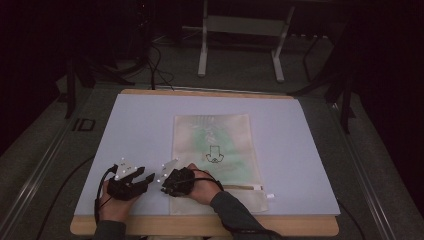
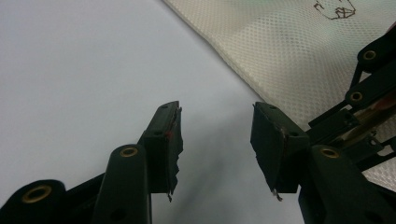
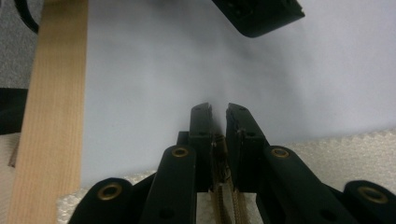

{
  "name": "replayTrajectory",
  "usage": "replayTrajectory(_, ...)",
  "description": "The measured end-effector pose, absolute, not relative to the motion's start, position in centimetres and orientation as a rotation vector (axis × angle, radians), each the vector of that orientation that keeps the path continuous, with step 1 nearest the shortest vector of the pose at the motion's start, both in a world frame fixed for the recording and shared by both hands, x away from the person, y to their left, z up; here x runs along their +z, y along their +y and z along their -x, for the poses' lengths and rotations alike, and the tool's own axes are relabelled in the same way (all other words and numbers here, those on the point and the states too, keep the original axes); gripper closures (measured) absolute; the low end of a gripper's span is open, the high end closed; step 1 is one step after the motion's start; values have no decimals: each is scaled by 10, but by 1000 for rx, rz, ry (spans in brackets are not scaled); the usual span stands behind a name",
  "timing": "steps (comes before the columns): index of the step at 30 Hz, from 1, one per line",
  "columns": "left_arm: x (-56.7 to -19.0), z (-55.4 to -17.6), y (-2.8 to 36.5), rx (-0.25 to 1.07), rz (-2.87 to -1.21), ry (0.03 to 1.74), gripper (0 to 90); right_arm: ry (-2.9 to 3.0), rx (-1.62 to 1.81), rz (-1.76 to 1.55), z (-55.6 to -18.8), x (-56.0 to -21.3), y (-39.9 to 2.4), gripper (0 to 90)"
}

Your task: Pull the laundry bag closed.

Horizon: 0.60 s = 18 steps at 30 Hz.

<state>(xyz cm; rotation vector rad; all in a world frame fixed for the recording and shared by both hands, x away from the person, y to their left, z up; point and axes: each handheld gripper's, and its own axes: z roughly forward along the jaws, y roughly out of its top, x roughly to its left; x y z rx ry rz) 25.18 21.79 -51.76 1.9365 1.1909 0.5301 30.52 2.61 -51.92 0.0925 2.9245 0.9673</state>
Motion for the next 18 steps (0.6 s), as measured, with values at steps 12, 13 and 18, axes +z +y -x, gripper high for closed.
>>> replayTrajectory(12, -518, -252, 218, 528, -1937, 1193, 518, 2931, 945, -104, -306, -520, 27, 741)
replayTrajectory(13, -518, -252, 218, 527, -1940, 1192, 518, 2925, 932, -94, -306, -521, 29, 741)
replayTrajectory(18, -518, -252, 219, 527, -1937, 1193, 518, 2934, 928, -112, -306, -521, 29, 807)
